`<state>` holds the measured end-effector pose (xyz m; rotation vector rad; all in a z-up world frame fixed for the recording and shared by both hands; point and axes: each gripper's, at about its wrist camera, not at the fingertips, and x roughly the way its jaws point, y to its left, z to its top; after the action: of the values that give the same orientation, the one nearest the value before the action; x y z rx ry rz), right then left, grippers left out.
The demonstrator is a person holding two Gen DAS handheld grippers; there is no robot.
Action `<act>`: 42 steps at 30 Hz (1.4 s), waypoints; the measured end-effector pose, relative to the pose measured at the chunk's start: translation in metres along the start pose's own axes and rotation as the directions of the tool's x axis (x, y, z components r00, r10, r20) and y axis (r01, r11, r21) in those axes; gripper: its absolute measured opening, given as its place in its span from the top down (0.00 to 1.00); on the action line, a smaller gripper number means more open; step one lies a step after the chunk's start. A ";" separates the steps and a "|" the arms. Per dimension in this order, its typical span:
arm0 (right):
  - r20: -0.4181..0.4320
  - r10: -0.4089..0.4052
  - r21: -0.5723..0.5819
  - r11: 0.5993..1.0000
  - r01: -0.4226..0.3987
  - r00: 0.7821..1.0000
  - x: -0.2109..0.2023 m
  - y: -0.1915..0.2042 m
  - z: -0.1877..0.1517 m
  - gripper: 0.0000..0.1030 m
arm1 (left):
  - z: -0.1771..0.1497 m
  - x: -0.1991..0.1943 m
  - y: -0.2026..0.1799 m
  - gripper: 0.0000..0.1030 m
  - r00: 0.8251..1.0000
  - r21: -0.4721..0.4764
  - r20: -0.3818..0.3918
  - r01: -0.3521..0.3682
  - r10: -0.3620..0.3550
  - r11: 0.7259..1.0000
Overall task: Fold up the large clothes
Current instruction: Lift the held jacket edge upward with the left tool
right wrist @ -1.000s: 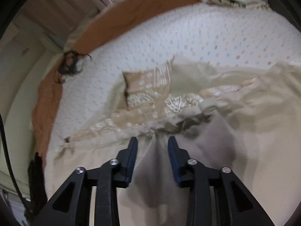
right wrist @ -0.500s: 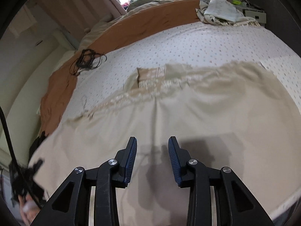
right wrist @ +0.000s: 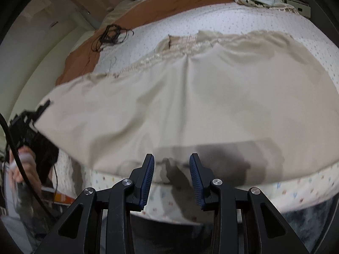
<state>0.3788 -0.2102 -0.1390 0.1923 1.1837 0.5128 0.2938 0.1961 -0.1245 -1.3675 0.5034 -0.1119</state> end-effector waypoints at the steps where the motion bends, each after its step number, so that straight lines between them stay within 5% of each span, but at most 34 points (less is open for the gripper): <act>1: -0.013 -0.009 -0.006 1.000 0.009 1.000 0.004 0.001 -0.003 0.66 | 0.000 0.000 0.001 0.91 1.000 -0.003 0.001 0.001 -0.001 1.000; 5: -0.077 -0.048 -0.014 0.999 0.047 0.996 0.034 -0.001 -0.009 0.66 | 0.000 -0.002 0.008 0.91 1.000 -0.014 -0.002 -0.005 0.005 1.000; 21: -0.083 -0.106 -0.017 0.994 0.105 0.991 0.078 -0.005 0.034 0.67 | -0.001 -0.014 0.040 0.91 1.000 -0.094 0.030 -0.006 0.009 0.996; 42: -0.033 -0.168 0.044 0.985 0.169 0.985 0.146 0.001 0.170 0.77 | -0.005 -0.029 0.067 0.91 0.998 -0.124 0.040 -0.036 0.041 0.992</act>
<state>0.5754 -0.1192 -0.1961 0.1235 1.2294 0.3402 0.2516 0.2161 -0.1811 -1.4766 0.5076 -0.0203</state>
